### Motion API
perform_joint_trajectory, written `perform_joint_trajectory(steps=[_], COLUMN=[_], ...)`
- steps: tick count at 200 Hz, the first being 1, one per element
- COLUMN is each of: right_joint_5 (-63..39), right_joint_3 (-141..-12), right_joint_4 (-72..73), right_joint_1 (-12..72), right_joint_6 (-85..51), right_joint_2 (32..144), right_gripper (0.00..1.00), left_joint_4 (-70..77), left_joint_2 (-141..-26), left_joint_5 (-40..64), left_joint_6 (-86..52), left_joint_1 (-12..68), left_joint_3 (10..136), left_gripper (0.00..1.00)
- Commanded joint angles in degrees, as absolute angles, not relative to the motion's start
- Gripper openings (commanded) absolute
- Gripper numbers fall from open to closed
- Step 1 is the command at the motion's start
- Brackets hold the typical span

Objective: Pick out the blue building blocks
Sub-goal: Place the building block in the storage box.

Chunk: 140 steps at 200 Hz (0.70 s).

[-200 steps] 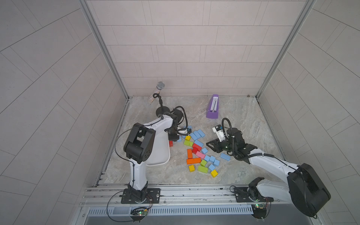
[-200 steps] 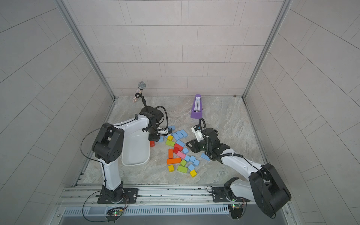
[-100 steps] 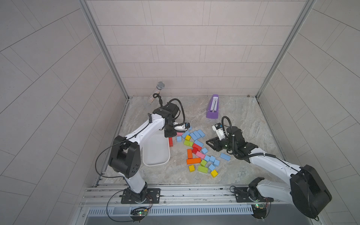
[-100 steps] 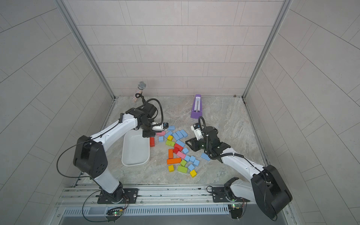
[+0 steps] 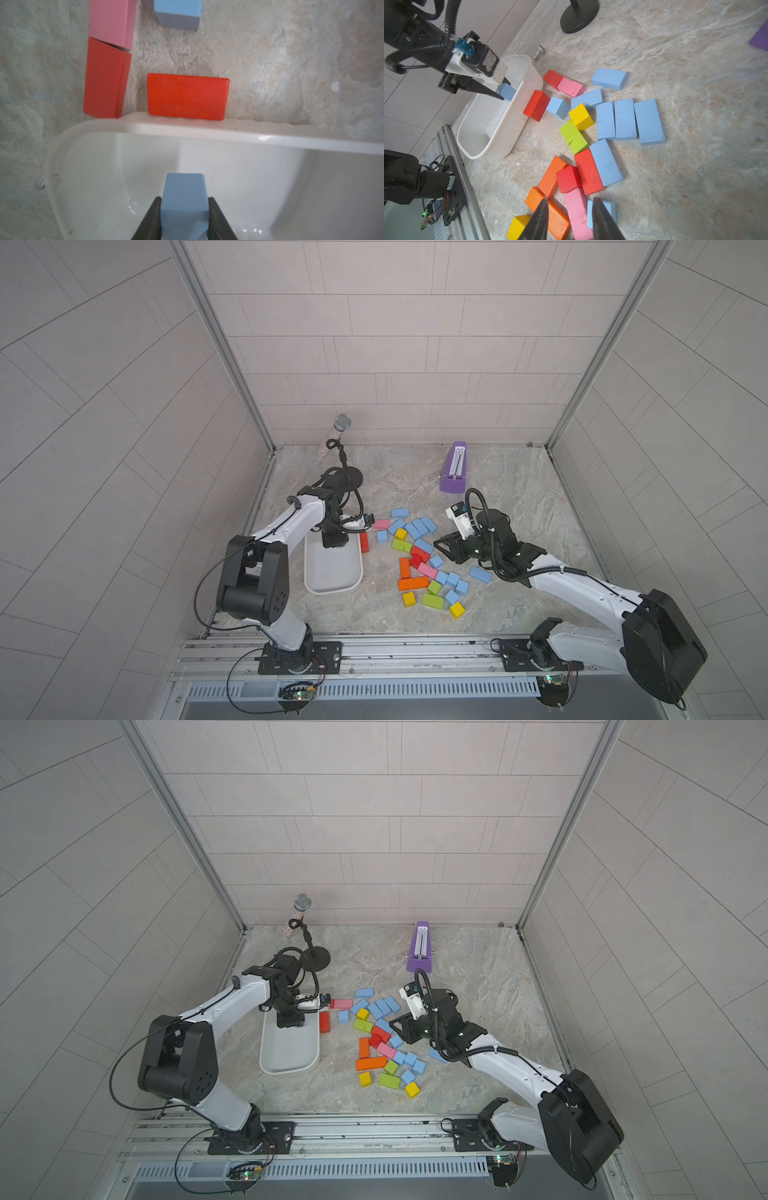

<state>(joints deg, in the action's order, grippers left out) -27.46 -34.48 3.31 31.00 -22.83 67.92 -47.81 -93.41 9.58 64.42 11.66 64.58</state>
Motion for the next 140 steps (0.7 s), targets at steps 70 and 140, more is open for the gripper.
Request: perform_joint_trajectory(steps=[70,140], right_joint_5=[-25.55,-25.72], right_joint_3=[-34.45,-34.45], right_joint_4=[2.78,3.16], right_joint_1=[31.46,31.73], right_joint_6=[-22.95,-23.12], right_joint_2=[67.69,68.88], right_gripper=[0.37,0.37], left_joint_4=[-40.63,-38.98], left_joint_2=[-99.36,-100.65], left_joint_5=[14.43,15.38], left_joint_6=[64.69,63.72], left_joint_1=[12.05,12.13], left_joint_3=[67.10,67.50], left_gripper=[0.32,0.44])
